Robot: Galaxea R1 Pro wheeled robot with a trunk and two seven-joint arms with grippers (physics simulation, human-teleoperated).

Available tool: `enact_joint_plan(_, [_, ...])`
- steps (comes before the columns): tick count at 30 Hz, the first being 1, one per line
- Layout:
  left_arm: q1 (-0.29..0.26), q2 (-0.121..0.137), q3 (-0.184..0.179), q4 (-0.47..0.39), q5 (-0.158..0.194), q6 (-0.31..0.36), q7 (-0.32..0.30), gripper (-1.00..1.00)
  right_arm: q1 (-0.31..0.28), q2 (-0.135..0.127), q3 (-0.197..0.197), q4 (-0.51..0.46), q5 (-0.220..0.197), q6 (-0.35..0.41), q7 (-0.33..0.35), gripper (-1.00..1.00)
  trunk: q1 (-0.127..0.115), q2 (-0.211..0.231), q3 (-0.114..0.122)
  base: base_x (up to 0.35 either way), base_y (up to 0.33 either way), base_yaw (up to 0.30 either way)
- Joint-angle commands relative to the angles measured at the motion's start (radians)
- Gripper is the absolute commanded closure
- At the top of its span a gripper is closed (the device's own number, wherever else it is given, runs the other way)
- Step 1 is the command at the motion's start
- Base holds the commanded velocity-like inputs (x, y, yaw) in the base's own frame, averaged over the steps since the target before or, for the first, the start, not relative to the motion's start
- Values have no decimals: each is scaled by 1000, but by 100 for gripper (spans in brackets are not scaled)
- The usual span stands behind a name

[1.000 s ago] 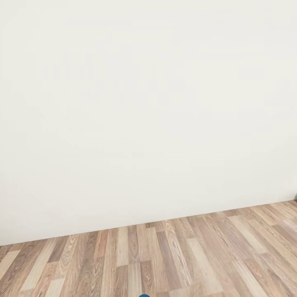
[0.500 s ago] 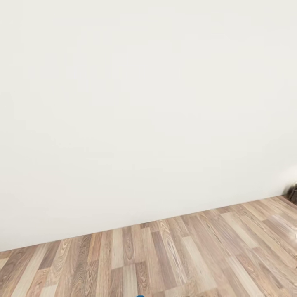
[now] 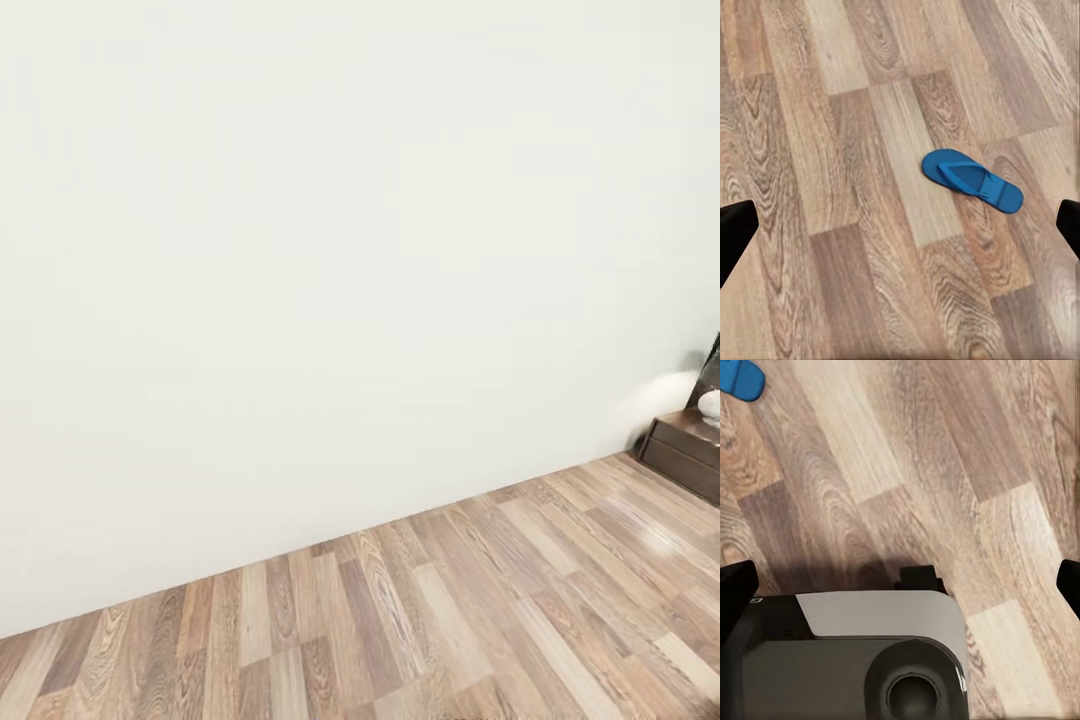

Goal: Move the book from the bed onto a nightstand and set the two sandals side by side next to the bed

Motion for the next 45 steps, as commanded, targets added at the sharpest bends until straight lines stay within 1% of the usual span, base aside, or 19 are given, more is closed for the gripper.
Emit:
enact_joint_plan(1, [0, 0, 0, 0, 5, -3, 0, -100, 0, 1, -5, -1, -1, 2, 4, -100, 0, -1, -1, 0, 0, -249])
enact_joint_plan(22, [0, 1, 0, -1, 5, -3, 0, -100, 0, 1, -5, -1, -1, 2, 4, -100, 0, -1, -1, 4, 0, -247])
enact_joint_plan(35, [0, 1, 1, -1, 5, -3, 0, -100, 0, 1, -5, -2, -1, 2, 4, -100, 0, -1, -1, 146, 36, -235])
enact_joint_plan(45, [0, 1, 1, -1, 5, -3, 0, -100, 0, 1, -4, 1, -1, 1, 1, -100, 0, -1, -1, 6, 3, -42])
